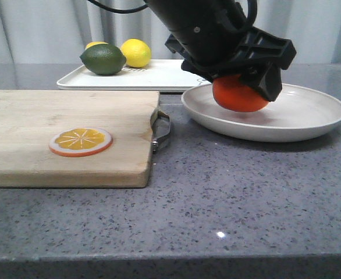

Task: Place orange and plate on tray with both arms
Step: 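Lower the orange onto the plate and open the left gripper, then raise the left gripper away from the plate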

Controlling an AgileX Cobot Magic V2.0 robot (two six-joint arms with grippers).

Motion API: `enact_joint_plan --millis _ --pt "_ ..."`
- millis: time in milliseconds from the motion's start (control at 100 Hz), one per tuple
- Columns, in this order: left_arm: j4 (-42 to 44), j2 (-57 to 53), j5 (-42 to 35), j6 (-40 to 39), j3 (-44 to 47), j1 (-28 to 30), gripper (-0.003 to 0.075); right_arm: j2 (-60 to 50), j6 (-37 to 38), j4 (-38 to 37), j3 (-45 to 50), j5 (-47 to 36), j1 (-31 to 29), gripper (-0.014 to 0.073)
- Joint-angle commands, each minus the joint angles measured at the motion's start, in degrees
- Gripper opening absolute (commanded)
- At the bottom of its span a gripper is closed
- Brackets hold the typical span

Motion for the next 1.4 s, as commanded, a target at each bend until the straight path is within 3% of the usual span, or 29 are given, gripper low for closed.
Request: enact_joint_plan --millis 0,140,350,650,1080,1390 --pt "-0.7 -3.3 -3.2 0.0 -2.0 -0.4 0.0494 0.8 -0.5 0.4 -1.9 -4.6 0.1 0.0466" --pt "-0.7 -3.3 -3.2 0.0 -2.0 -0.4 0.0591 0.8 -0.5 0.4 -1.9 -4.9 0.1 0.0466" --pt "-0.5 -3.3 -4.2 0.1 -2.0 -0.4 0.0666 0.8 -0.5 0.4 -1.9 -4.9 0.1 0.0466" --pt "1.9 -6.4 -7.5 0.3 -2.0 -0.4 0.0667 0.8 -0.5 -0.3 -1.9 -5.4 0.1 0.0466" --pt "9.2 -20.5 -7.6 -0.1 -1.2 1.1 0.0662 0.8 -0.5 -2.3 -1.9 -7.5 0.1 0.0466" --pt "9.4 -32.8 -7.7 -0.1 9.1 6.8 0.0662 0.8 -0.5 -2.6 -1.8 -7.5 0.1 0.0466"
